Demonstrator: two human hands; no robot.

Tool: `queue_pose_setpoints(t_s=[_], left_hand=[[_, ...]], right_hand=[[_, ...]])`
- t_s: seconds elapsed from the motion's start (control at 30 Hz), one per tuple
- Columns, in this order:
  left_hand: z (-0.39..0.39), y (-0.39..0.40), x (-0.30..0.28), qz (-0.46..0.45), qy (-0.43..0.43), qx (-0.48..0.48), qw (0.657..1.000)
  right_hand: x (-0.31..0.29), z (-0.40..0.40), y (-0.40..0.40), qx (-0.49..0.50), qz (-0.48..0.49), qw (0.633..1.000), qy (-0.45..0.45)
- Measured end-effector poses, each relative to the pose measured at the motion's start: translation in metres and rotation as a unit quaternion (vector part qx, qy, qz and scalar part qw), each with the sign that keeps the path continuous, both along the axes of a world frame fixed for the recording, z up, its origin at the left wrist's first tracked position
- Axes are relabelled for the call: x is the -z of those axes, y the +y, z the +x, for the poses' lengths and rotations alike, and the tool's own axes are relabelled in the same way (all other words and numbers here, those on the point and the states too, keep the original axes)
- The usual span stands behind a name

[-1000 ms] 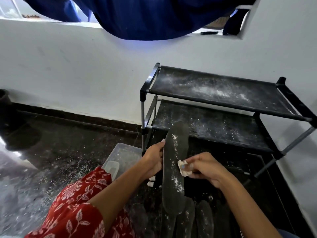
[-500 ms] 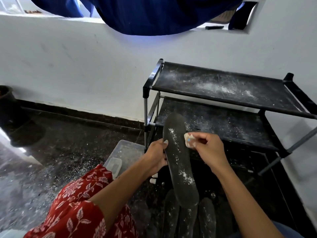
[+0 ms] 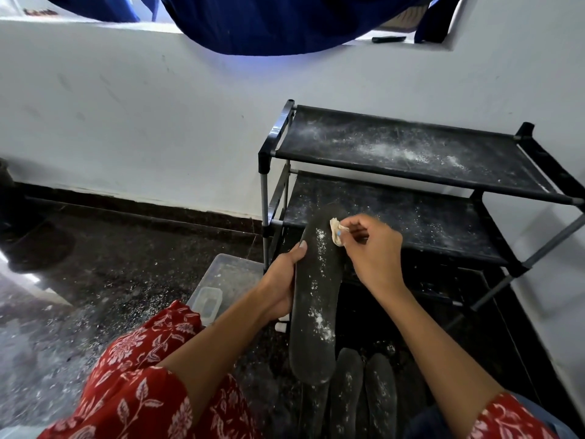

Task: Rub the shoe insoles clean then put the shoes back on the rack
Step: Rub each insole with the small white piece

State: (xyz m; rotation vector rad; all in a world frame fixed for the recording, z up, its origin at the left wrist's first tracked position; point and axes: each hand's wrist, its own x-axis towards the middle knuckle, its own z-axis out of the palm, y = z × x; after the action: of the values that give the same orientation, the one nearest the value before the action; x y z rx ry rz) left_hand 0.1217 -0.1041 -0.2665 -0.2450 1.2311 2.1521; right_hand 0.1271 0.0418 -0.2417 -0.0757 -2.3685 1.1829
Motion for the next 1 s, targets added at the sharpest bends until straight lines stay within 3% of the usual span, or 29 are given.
queue_pose_setpoints(t_s=[0.13, 0.27, 0.37, 0.53, 0.67, 0.77, 0.83, 0.93, 1.0], left_hand=[[0.004, 0.0, -0.007, 0.058, -0.045, 0.052, 0.996], [0.004, 0.003, -0.011, 0.078, -0.05, 0.044, 0.995], [0.004, 0.003, -0.012, 0.084, -0.052, 0.051, 0.994], [0.009, 0.003, -0.013, 0.096, -0.037, 0.082, 0.991], [0.009, 0.001, -0.014, 0.082, -0.028, 0.062, 0.994], [0.01, -0.001, -0.014, 0.079, -0.034, 0.055, 0.995], [0.01, -0.002, -0.013, 0.093, -0.034, 0.066, 0.993], [0.01, -0.003, -0.012, 0.095, -0.026, 0.081, 0.992], [0.011, -0.003, -0.012, 0.084, -0.031, 0.077, 0.993]], right_hand=[[0.008, 0.002, -0.004, -0.015, 0.011, 1.0, -0.003], [0.007, 0.002, -0.006, -0.025, 0.012, 1.0, 0.001], [0.004, 0.001, -0.007, 0.01, 0.008, 0.999, 0.046], [0.0, 0.0, -0.002, 0.059, 0.088, 0.989, 0.107], [0.002, 0.0, -0.01, -0.019, 0.134, 0.985, 0.109], [-0.001, -0.001, -0.011, -0.06, 0.072, 0.992, 0.089], [-0.005, -0.002, -0.007, -0.019, 0.035, 0.993, 0.115], [-0.006, -0.004, -0.002, 0.024, 0.055, 0.991, 0.117], [-0.003, -0.004, -0.006, -0.01, 0.084, 0.993, 0.083]])
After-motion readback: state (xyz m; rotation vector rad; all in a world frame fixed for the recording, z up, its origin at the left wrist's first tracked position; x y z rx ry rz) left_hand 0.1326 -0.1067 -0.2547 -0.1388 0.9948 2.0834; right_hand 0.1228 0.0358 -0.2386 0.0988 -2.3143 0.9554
